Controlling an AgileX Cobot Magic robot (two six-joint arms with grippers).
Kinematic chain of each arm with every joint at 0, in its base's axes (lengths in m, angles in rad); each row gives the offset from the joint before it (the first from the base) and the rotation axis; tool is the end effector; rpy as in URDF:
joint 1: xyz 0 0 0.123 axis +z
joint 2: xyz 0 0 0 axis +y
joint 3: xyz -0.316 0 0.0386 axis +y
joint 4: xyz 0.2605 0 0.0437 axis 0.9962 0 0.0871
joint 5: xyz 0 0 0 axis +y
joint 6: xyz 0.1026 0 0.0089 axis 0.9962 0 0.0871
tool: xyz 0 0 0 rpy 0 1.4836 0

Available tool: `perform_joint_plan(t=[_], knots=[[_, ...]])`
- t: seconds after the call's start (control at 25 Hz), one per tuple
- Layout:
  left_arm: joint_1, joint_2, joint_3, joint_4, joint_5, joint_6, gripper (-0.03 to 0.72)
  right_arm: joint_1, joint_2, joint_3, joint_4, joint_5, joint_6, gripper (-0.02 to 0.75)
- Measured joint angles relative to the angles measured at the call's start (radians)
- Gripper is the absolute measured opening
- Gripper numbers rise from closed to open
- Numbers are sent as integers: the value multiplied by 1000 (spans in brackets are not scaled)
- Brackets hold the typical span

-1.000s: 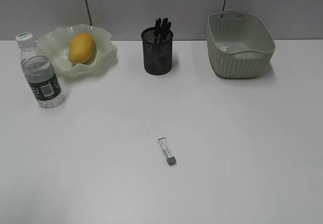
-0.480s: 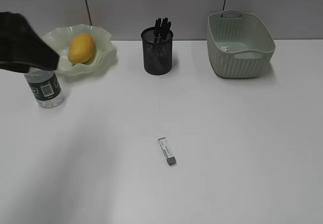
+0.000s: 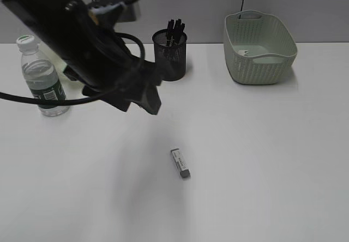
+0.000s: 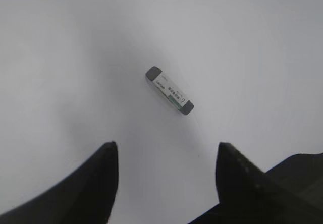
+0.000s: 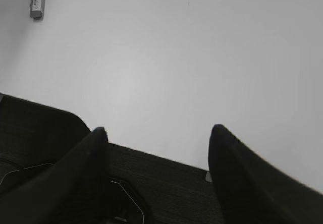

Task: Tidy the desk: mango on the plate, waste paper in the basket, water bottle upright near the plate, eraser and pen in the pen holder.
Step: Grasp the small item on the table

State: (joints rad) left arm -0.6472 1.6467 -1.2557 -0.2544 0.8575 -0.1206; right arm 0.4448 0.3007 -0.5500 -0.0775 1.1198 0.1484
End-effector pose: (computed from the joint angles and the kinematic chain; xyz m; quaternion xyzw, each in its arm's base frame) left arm 0.2767 -0.2337 0.2842 0.1931 0.9538 -0.1783 0.1455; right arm 0.0249 0.0039 0.2876 -0.1384 0.9123 0.0751 0.3779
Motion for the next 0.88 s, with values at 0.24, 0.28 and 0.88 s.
perform_joint_plan(t=[0.24, 0.28, 0.88], knots=[[-120, 166, -105, 145, 11, -227, 466, 0, 0, 0, 0, 0, 0, 496], [-129, 199, -122, 159, 17, -267, 466, 0, 0, 0, 0, 0, 0, 496], [-137, 518, -329, 147, 125, -500, 463, 0, 0, 0, 0, 0, -1, 496]])
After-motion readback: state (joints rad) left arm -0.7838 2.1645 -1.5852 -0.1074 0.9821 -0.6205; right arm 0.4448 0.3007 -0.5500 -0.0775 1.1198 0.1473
